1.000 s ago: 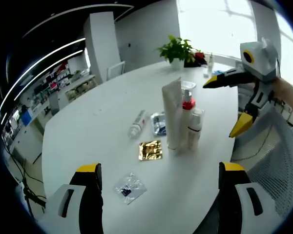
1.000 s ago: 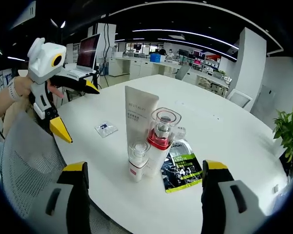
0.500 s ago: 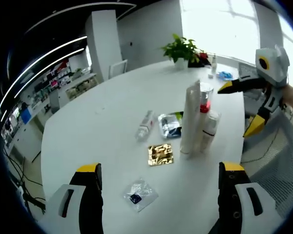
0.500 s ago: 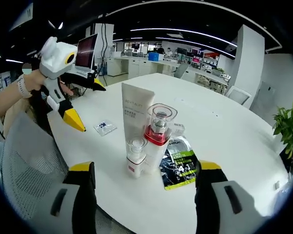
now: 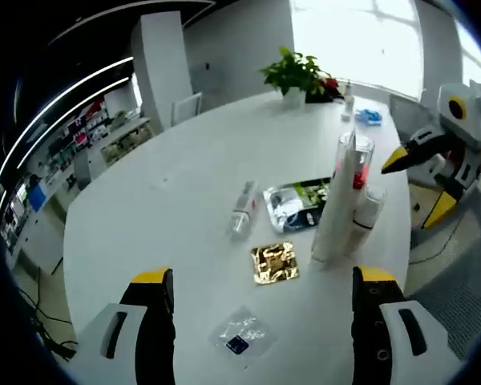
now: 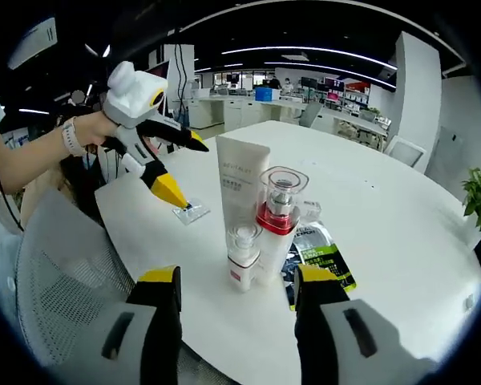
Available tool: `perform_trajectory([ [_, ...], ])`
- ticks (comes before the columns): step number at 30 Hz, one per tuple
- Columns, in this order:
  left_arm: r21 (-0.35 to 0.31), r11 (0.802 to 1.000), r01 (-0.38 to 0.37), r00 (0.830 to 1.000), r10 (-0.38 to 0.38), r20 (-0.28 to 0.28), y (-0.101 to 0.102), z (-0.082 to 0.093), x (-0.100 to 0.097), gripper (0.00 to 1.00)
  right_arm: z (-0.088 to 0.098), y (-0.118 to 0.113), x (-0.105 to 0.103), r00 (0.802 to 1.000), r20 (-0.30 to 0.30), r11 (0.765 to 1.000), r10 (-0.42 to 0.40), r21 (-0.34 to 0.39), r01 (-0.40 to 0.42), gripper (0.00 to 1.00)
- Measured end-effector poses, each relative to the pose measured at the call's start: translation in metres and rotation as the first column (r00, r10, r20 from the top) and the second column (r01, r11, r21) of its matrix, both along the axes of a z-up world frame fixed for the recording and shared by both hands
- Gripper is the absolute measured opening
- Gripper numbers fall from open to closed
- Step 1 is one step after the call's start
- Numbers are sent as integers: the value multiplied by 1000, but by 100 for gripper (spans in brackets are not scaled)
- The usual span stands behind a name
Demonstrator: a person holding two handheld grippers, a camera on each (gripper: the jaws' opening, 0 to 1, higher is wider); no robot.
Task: Arrange the skincare products in the storage area until every visible bottle or jar stands upright without overlapping.
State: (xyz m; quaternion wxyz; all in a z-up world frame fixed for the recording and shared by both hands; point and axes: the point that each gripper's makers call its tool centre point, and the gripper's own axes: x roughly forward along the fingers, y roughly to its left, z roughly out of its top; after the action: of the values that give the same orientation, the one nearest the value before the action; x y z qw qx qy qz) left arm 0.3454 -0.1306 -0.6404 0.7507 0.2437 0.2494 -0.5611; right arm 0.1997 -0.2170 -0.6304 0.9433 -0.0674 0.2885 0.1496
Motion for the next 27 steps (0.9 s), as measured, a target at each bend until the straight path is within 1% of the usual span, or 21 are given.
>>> perform_trajectory([
  [2,7,1000,2,1000,-2,6,-4,0,5,85,0,1,-1,1000,-1,1000,9,9,-9,51],
  [6,-3,1000,-4,1000,4,5,-12,-3,15,77,-2,2,-2,1000,-7,1000,19,17,-19,47],
  [9,-4,1000,6,1000,-6,4,-21,-5,17,68,-1,4,-2,1000,0,999,25,28,-25,45],
  [12,4,1000,28,999,-28,-17,-31,-10,17,58,-1,5,-3,1000,-2,999,24,47,-24,43],
  [19,1,999,34,999,-34,-26,-48,-23,33,48,0,8,-5,1000,-8,998,24,59,-24,39],
  [24,-4,999,35,998,-35,-43,-61,-32,41,46,1,8,-6,1000,-11,997,19,71,-18,36],
  [27,14,998,54,998,-54,-26,-69,-38,49,44,0,10,-6,1000,-11,996,23,83,-22,36],
])
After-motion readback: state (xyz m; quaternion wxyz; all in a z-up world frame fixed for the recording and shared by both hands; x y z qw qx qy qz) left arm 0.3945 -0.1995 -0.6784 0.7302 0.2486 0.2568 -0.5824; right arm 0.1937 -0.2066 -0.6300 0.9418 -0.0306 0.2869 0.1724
